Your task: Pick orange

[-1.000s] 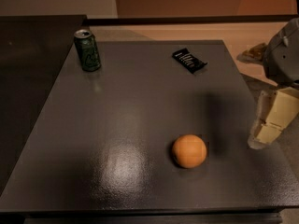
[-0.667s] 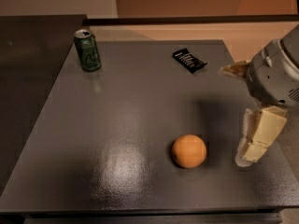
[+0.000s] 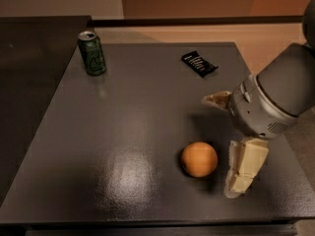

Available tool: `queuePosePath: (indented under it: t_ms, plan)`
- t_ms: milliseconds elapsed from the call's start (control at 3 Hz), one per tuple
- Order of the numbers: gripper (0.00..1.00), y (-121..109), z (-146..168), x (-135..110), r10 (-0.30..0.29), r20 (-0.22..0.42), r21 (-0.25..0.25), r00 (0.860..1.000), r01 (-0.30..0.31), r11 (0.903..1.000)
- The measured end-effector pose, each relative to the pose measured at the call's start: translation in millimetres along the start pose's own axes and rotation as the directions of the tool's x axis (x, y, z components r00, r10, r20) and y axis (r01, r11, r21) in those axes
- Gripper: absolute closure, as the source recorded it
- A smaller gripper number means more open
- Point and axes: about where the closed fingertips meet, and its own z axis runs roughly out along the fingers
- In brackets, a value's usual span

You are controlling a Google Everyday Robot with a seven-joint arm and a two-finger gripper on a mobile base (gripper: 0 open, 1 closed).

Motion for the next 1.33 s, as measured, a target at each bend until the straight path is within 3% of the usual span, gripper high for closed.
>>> queuePosePath:
  t_ms: [667, 1333]
  plan:
    - [0.0, 13, 27, -7, -0.047, 0.045, -0.042, 0.998, 0.049, 0.9979]
    - [0.4, 17, 38, -5, -0.063, 0.065, -0.059, 0.996, 0.067, 0.996]
